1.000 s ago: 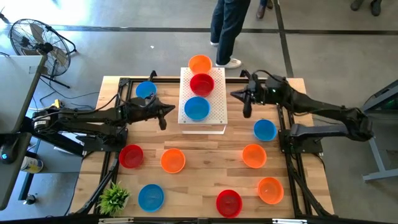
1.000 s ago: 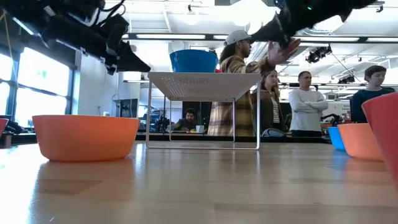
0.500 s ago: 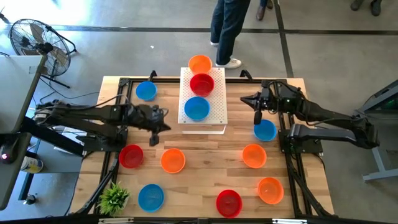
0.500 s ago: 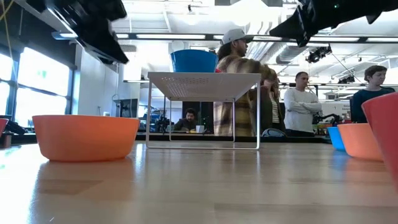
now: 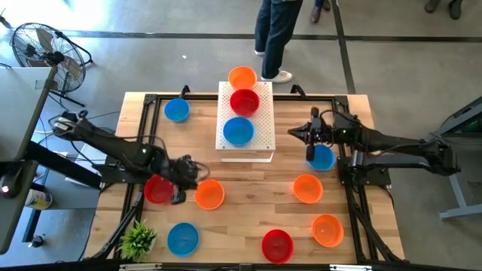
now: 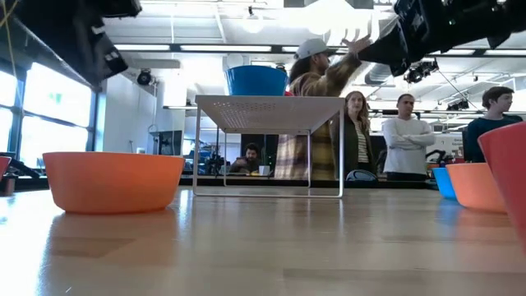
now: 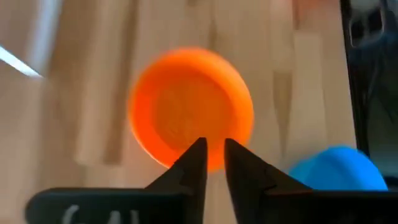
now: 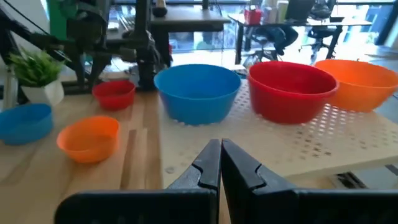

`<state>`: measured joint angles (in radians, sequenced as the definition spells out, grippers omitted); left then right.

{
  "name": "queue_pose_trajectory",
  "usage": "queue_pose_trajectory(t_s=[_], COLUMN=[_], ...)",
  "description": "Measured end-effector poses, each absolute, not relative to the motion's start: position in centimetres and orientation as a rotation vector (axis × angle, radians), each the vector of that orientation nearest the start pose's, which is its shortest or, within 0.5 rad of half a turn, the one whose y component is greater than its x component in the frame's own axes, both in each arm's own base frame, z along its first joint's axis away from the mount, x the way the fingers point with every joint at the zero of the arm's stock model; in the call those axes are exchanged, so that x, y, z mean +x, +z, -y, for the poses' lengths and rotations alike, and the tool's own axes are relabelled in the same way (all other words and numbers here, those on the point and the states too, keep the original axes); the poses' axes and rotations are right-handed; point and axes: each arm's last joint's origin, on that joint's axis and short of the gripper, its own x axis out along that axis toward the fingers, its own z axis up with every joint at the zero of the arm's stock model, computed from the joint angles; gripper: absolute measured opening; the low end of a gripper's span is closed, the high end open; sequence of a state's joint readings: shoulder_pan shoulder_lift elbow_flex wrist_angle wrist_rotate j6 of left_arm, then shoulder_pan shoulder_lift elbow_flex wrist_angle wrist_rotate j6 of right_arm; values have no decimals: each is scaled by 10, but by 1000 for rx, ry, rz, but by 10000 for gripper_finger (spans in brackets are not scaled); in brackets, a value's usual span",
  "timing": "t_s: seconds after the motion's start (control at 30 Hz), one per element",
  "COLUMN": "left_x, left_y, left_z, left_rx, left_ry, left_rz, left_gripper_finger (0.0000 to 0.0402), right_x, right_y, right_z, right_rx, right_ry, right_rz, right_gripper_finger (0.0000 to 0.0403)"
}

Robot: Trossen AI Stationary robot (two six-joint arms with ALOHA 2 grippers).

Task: Pick & Place Mini bowls
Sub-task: Stack the blue bowl on top of the other blue bowl on the shelf

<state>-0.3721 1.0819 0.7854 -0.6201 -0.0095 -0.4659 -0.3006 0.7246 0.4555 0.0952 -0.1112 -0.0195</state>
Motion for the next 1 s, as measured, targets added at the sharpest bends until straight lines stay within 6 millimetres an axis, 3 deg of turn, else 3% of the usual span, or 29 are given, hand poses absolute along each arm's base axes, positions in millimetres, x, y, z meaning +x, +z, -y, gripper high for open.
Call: queue_pose_trajectory(t_s=[0.17, 0.37, 0.63, 0.87, 1.0], left_x=[208, 221, 214, 210, 212], left_y=[243, 233, 210, 197, 190], left_z=[104, 139, 176, 188, 189], left_rx=[-236, -343, -430, -424, -416], left_ry=[-133, -195, -134, -36, 1], left_rz=[-1100, -1242, -1379, -1393, -1398], left_gripper_finger=[118, 163, 167, 165, 141], right_x=[164, 165, 166, 167, 167], right_y=[244, 239, 238, 239, 239], right_z=[41, 37, 30, 25, 24], right_rx=[26, 14, -51, -73, -74], right_ry=[-161, -144, -123, -93, -95], right_rz=[-143, -134, -142, -129, -130], right_gripper_finger=[1, 1, 2, 2, 1])
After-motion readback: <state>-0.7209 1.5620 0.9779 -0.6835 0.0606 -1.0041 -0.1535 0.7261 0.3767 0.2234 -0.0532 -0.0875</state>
